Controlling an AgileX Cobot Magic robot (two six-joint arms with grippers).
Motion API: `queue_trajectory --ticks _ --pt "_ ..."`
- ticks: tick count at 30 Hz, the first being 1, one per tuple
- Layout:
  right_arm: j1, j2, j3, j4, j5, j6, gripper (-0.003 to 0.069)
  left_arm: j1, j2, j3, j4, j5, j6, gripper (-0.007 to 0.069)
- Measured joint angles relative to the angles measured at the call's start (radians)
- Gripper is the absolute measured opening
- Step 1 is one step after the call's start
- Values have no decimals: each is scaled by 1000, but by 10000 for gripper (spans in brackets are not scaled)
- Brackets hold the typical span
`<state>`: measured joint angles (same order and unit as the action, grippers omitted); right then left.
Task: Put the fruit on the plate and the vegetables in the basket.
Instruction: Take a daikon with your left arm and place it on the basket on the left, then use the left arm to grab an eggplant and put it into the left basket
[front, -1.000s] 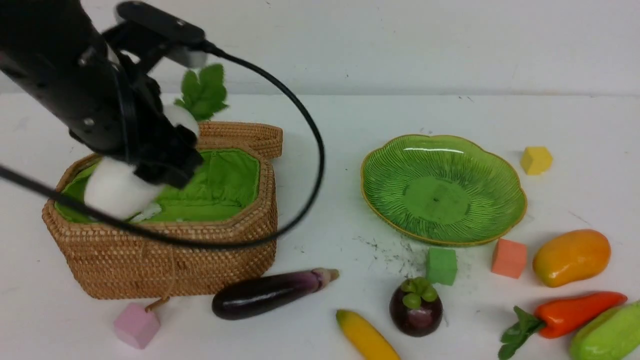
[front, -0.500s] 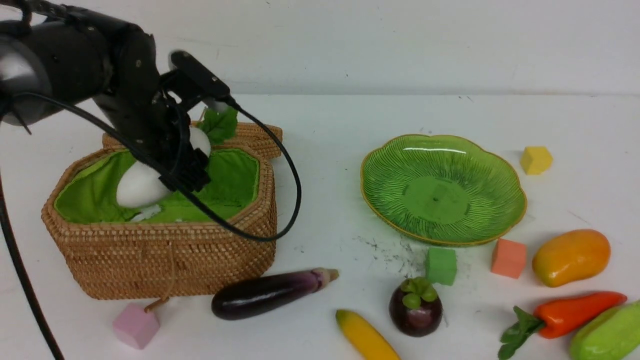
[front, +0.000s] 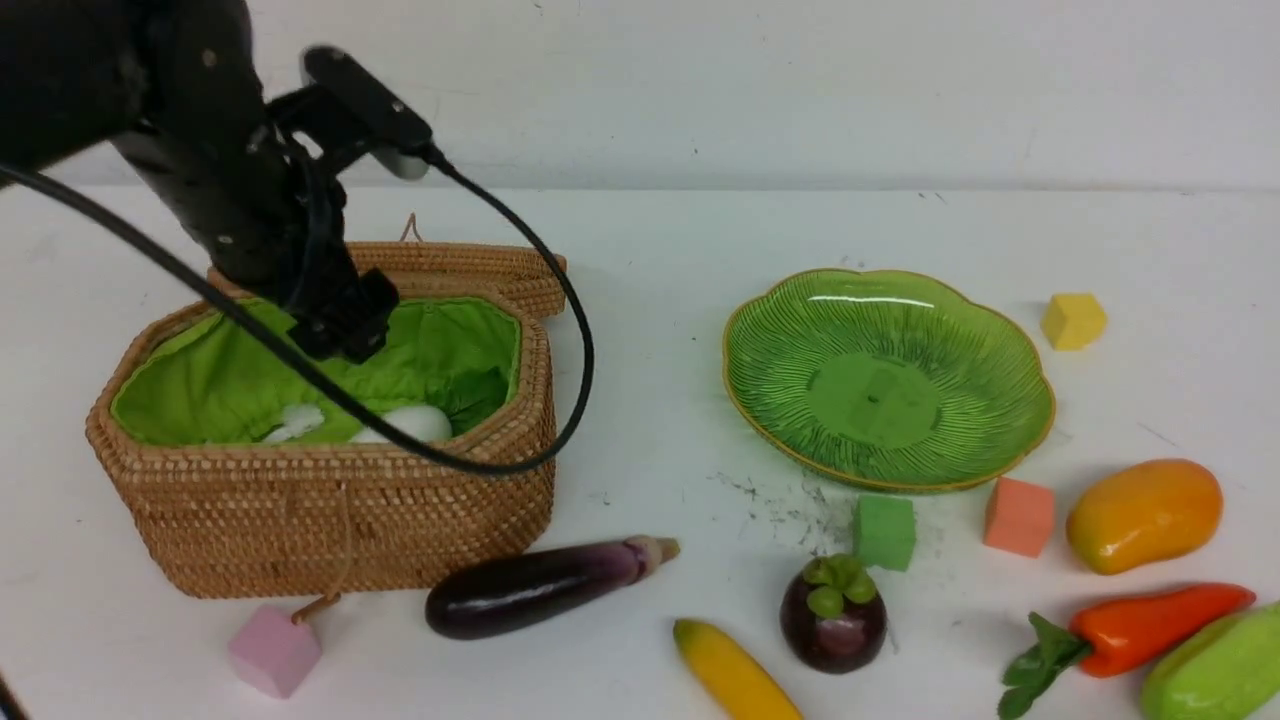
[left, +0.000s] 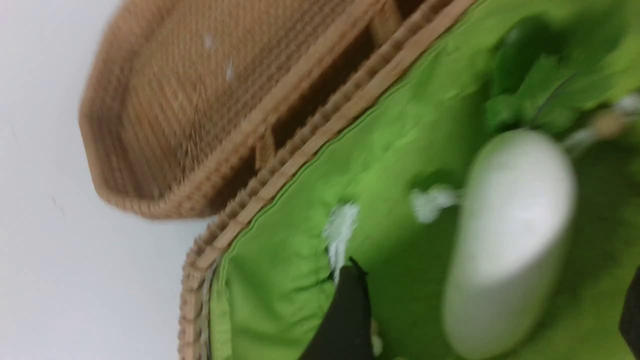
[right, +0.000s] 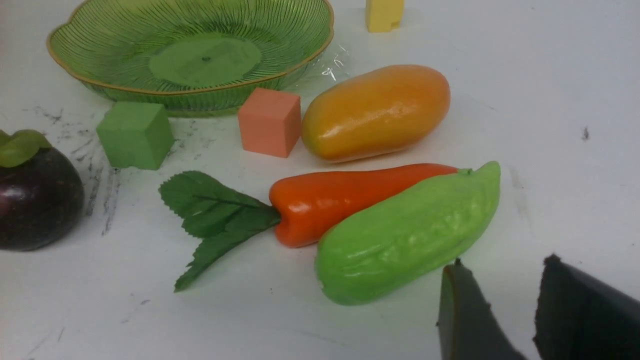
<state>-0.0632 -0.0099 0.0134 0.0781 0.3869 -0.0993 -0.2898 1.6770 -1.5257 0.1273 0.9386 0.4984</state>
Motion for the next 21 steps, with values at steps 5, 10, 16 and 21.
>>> queue_trajectory --ticks 5,10,16,21 --pt "0 0 0 0 0 0 243 -176 -61 12 -197 5 146 586" --pt "0 0 0 0 0 0 243 -361 44 17 -270 1 133 476" --pt "0 0 0 0 0 0 243 -413 228 20 -19 -20 -71 461" --pt "0 0 0 0 0 0 243 -412 316 20 96 -24 -164 468"
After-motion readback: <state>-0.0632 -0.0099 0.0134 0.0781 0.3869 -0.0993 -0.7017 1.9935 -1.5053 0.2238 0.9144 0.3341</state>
